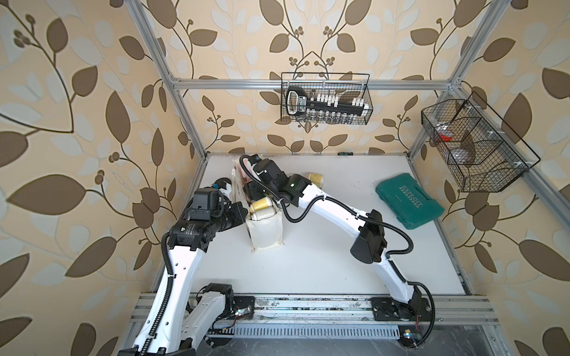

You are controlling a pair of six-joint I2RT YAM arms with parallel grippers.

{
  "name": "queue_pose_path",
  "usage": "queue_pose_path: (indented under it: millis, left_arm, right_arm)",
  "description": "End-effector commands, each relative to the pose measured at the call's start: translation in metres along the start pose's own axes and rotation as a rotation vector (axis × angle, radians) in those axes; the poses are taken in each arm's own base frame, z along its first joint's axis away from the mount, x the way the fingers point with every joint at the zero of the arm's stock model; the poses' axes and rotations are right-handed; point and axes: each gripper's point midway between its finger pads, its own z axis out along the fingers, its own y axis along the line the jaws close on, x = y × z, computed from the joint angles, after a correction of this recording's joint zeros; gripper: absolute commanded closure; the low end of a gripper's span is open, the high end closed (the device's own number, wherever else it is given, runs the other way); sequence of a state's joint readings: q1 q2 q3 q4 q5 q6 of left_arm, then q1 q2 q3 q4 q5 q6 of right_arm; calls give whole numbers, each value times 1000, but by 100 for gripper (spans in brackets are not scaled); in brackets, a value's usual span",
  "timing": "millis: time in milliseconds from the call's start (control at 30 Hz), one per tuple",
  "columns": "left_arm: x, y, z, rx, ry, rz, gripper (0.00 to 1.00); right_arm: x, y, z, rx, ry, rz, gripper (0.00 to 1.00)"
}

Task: Take out the pencil sharpeners from the tote bags
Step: Pick up the pencil sharpener from the canvas bag.

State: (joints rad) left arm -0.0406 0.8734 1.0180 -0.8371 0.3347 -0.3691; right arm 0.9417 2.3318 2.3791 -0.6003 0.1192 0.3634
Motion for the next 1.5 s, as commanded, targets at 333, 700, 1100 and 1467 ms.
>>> queue_pose_path:
  millis: [333,700,1100,1467]
  left_arm:
    - [13,11,3,-43,43,6,100]
    - [15,12,4,-44,43,6,100]
    - [15,11,5,-42,43,7,100]
    - [14,11,5,-41,44,8,100]
  right_arm:
    - [-23,0,-37,-16,-39,-17,40]
    - [-51,13,-73,-72,-112,-9,40]
    - [-77,16,-112,-91,-186,-9,41]
    - [-105,-8,-183,-43,-286,-32,41]
